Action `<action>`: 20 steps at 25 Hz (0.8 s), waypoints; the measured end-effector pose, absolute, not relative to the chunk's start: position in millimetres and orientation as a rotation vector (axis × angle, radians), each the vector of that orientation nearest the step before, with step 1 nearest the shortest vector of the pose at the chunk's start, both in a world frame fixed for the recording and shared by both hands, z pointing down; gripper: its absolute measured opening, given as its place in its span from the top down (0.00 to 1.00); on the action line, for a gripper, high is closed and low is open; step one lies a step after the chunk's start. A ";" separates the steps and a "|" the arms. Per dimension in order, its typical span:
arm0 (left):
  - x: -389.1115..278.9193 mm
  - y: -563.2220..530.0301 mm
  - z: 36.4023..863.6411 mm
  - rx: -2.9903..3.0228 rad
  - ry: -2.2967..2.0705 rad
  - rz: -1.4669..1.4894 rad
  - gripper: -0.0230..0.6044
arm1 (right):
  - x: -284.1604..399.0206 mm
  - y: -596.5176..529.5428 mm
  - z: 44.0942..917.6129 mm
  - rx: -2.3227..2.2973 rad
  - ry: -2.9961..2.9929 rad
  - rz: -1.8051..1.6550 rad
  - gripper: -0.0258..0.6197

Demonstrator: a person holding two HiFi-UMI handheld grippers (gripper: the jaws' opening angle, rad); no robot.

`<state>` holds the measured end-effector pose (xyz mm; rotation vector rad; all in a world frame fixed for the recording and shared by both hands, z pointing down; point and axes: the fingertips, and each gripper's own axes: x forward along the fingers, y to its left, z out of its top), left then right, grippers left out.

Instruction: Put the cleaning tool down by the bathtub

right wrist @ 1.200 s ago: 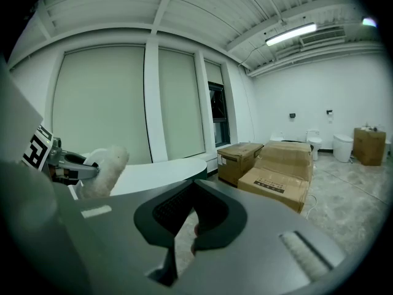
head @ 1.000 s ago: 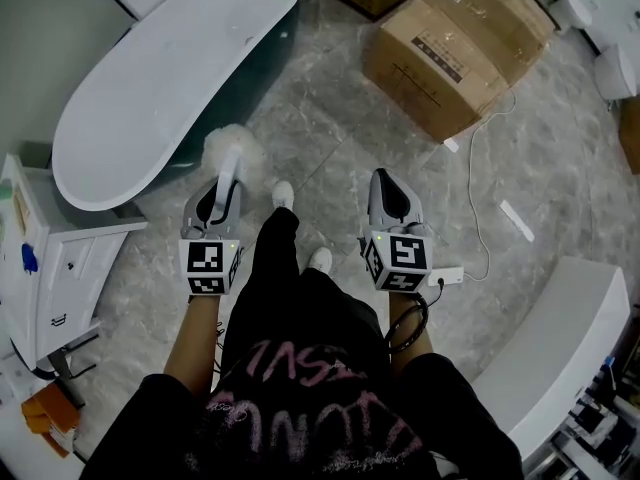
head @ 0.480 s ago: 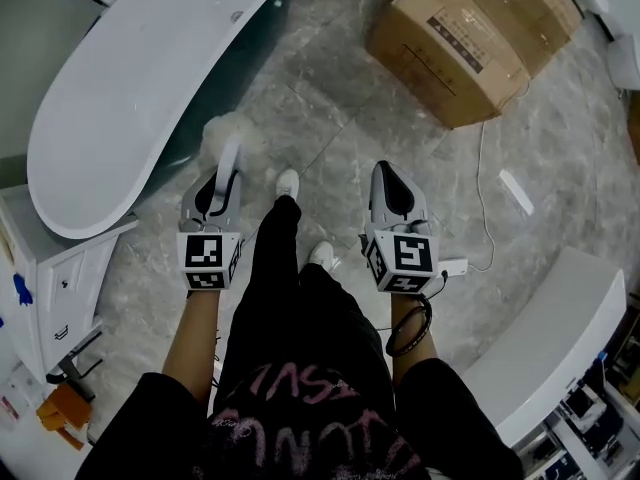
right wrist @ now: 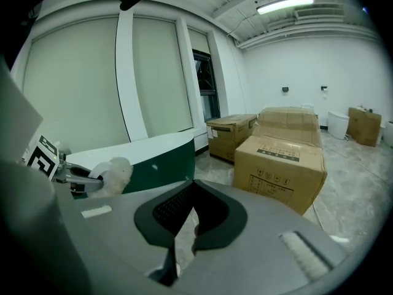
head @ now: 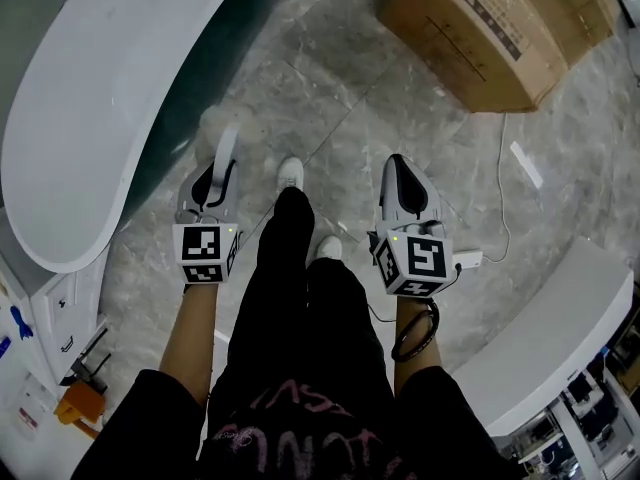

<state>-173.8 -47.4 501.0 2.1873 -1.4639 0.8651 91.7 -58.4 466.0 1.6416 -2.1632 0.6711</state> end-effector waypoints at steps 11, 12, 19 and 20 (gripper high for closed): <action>-181.2 -80.8 650.7 2.116 -1.420 0.911 0.84 | 81.0 -86.4 603.9 1.620 -2.123 0.767 0.93; -182.3 -82.8 664.5 2.112 -1.420 0.914 0.84 | 79.7 -88.0 617.9 1.614 -2.123 0.774 0.93; -188.2 -86.2 766.0 2.074 -1.428 0.950 0.84 | 73.2 -90.4 722.5 1.556 -2.131 0.828 0.93; -188.1 -85.1 780.9 2.070 -1.426 0.954 0.84 | 73.0 -89.4 737.9 1.548 -2.131 0.835 0.93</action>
